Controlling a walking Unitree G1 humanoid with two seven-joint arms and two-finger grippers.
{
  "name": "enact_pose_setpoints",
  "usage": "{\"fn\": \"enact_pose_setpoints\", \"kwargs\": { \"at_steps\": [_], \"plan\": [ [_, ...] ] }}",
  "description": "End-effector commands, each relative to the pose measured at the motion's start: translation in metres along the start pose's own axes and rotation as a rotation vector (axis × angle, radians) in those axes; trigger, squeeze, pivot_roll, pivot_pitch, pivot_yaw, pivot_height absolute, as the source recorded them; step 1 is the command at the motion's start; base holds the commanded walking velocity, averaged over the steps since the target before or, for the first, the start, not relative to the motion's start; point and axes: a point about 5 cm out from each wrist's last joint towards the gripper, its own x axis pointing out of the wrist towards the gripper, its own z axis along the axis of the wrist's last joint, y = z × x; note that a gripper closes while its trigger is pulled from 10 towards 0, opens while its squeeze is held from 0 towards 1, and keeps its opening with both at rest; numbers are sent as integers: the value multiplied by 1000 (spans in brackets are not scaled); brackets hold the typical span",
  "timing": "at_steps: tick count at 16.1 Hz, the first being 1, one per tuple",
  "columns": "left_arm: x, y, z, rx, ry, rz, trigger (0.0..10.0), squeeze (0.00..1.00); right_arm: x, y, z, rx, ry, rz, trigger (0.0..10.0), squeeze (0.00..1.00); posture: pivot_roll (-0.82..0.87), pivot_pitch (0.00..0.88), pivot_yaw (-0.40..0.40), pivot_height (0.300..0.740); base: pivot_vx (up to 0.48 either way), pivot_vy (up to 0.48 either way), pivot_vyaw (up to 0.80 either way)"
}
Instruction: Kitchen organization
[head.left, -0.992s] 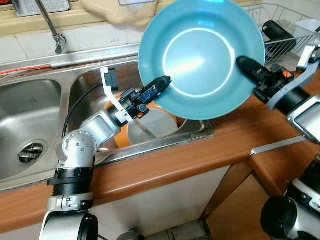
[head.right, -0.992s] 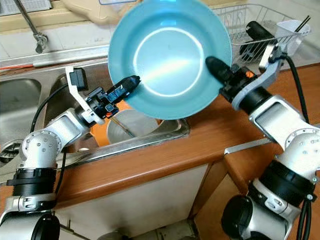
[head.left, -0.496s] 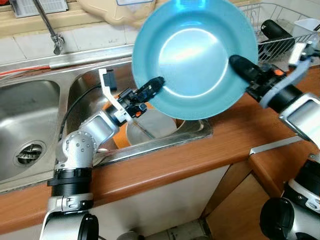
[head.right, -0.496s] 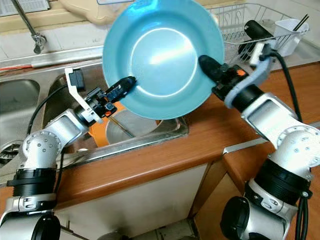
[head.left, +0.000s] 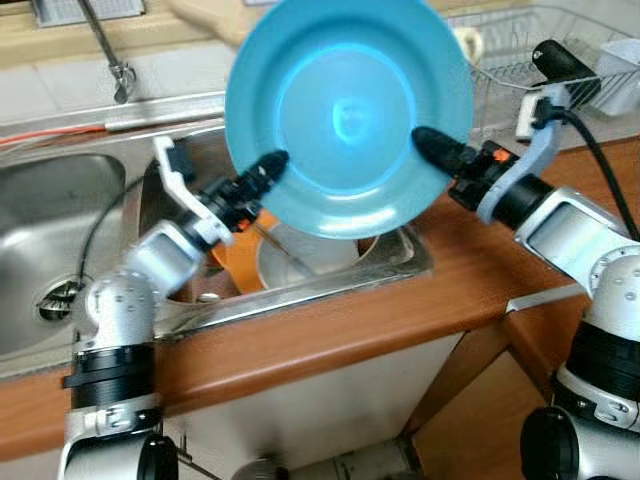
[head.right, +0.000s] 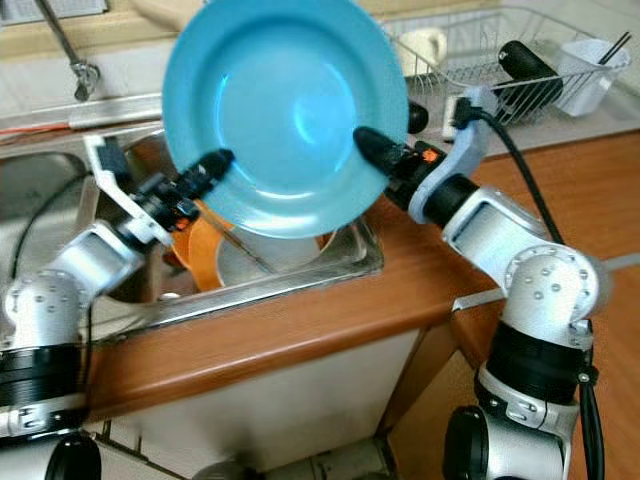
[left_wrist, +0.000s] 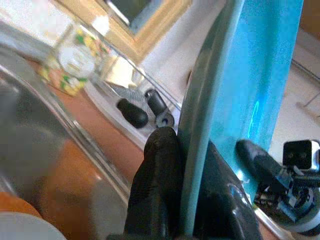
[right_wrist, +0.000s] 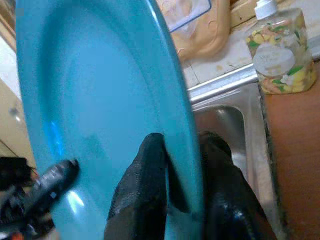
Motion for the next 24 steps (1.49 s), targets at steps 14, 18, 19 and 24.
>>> {"fn": "enact_pose_setpoints", "kwargs": {
  "at_steps": [14,18,19,24],
  "plan": [
    [-44,56,13,44,180,554,9098,0,-11,4,-35,-326,262,66,10000,0,-87,0,60,740,0,0,0],
    [-37,65,-1,2,265,620,10000,0,-14,15,-47,-425,326,162,10000,0,-92,0,64,740,0,0,0],
    [-34,66,-3,-18,268,619,10000,0,-14,16,-49,-438,334,172,10000,0,-93,0,66,740,0,0,0],
    [-26,71,-14,-27,341,641,10000,0,-14,16,-54,-466,352,174,10000,0,-107,0,77,740,0,0,0]
  ]
}}
